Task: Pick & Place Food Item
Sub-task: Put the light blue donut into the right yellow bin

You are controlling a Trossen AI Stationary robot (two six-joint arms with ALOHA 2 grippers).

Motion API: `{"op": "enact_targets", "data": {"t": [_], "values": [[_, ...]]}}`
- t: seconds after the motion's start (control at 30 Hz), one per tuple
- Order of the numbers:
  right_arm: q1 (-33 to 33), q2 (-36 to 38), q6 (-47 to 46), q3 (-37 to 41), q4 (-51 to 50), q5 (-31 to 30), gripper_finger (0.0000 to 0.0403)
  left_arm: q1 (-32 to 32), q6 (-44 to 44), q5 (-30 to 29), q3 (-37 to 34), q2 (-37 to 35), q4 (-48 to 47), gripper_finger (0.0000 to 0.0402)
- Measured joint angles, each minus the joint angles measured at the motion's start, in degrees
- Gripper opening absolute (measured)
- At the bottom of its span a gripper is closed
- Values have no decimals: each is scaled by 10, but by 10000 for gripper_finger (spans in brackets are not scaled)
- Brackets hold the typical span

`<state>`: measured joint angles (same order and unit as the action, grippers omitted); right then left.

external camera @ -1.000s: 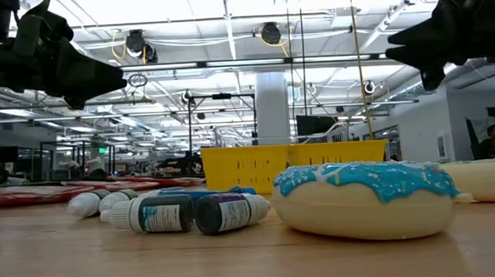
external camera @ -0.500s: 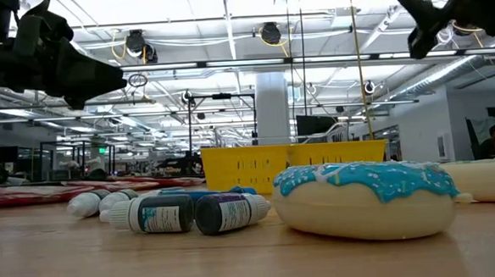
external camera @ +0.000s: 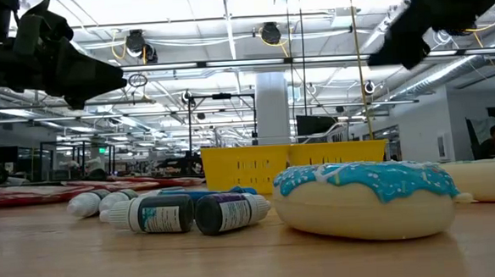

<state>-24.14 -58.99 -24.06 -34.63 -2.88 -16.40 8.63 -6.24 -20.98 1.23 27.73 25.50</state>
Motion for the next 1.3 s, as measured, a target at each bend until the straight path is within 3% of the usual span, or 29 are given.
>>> {"op": "enact_targets", "data": {"t": [0.1, 0.2, 0.4, 0.77, 0.97, 1.3], "values": [[0, -64, -42, -24, -80, 25, 287, 0, 0, 0, 0, 0, 0, 152], [0, -110, -59, -26, -94, 72, 282, 0, 0, 0, 0, 0, 1, 152], [0, -183, -66, -26, -135, 91, 281, 0, 0, 0, 0, 0, 0, 152], [1, -224, -120, -27, -130, 117, 268, 0, 0, 0, 0, 0, 0, 152], [1, -224, -128, -26, -116, 168, 215, 0, 0, 0, 0, 0, 0, 152], [1, -217, -118, -26, -108, 232, 79, 0, 0, 0, 0, 0, 0, 152]]}}
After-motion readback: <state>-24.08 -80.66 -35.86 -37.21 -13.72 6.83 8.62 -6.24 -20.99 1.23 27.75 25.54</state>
